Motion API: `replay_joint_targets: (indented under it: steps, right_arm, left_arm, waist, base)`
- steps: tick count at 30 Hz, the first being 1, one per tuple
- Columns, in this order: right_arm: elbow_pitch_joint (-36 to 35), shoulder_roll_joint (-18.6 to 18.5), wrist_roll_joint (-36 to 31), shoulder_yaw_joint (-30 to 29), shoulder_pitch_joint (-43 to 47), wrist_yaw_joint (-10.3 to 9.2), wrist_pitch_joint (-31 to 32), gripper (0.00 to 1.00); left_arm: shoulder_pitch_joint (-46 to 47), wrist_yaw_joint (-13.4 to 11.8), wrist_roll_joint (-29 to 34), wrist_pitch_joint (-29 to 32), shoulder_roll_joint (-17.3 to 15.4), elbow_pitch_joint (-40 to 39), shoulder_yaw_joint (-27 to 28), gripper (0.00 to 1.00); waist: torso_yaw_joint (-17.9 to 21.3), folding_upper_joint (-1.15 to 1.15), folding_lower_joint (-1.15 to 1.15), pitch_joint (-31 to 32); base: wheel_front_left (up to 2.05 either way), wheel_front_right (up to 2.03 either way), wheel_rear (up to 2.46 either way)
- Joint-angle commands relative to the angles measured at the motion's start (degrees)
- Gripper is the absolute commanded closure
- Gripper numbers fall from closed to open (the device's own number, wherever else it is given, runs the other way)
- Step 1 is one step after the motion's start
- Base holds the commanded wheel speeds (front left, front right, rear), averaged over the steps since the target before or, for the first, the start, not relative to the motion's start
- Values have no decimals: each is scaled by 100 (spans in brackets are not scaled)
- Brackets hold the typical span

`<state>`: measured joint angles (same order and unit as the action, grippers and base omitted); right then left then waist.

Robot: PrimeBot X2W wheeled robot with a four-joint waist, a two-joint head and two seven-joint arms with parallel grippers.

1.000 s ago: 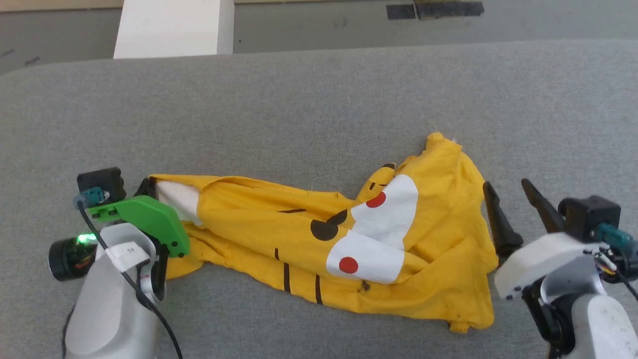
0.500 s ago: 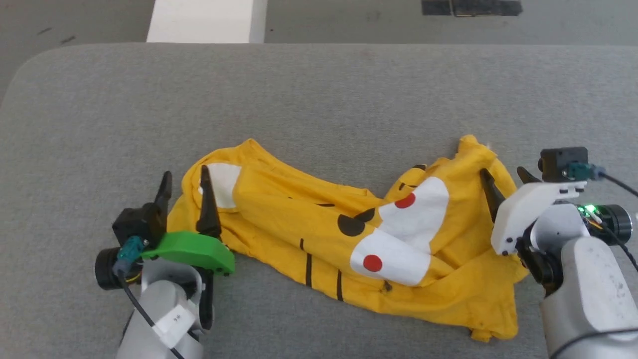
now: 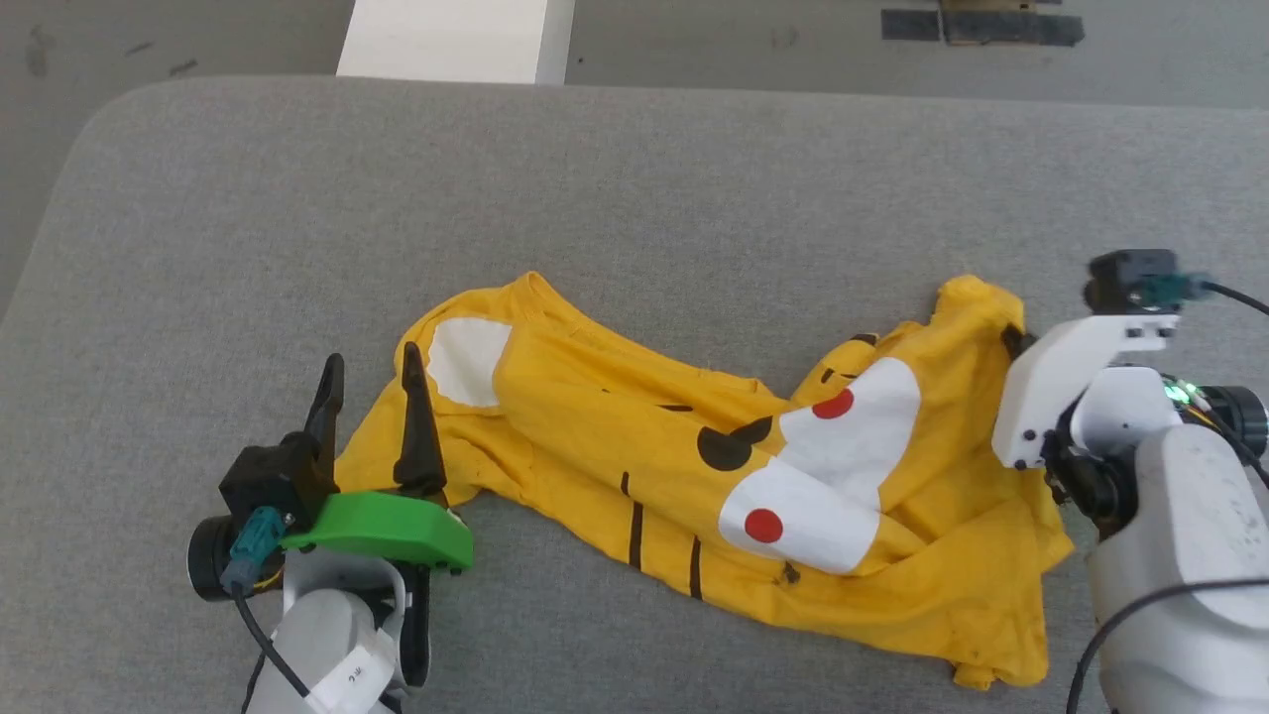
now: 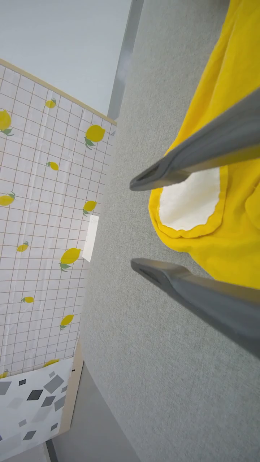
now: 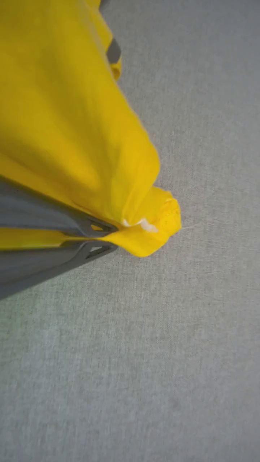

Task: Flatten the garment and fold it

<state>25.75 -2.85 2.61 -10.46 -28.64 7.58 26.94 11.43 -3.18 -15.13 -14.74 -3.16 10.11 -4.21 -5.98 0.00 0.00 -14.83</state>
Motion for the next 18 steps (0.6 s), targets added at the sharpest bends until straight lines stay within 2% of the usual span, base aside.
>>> replay_joint_targets:
  steps: [1, 3, 6, 9, 11, 15, 18]
  right_arm:
    - [-271, -3, 188, 30, 221, -9, -196, 100]
    - [-819, -3, 440, 159, 565, -9, -348, 100]
    - [-1892, -3, 754, 378, 1342, -9, -207, 100]
    - [-3087, -3, 1129, 387, 2443, -9, 369, 100]
    - [-3620, -3, 1281, 270, 3192, -9, 898, 100]
    - [-3965, -3, 1514, 34, 4355, -9, 1876, 100]
    - [-3890, -3, 1526, -184, 4714, -9, 2157, 100]
  left_arm:
    - [-99, -24, 21, -25, 26, 15, 14, 0]
    - [-137, -29, 59, -25, 26, 54, 63, 0]
    - [-224, -32, 91, -25, 27, 96, 148, 0]
    - [-328, -33, 92, -25, 27, 74, 251, 0]
    - [-364, -15, 106, -25, 27, 70, 321, 0]
    - [-445, -35, 133, -26, 27, 18, 372, 0]
    - [-476, -28, 142, -26, 27, 7, 390, 0]
  waist:
    - [127, 0, 0, 164]
    - [229, 0, 0, 284]
    - [395, 0, 0, 466]
    - [586, 0, 0, 600]
    - [692, 0, 0, 643]
    - [846, 0, 0, 708]
    - [890, 0, 0, 717]
  base:
    - [0, 0, 0]
    - [0, 0, 0]
    - [0, 0, 0]
    - [0, 0, 0]
    - [0, 0, 0]
    - [0, 0, 0]
    - [0, 0, 0]
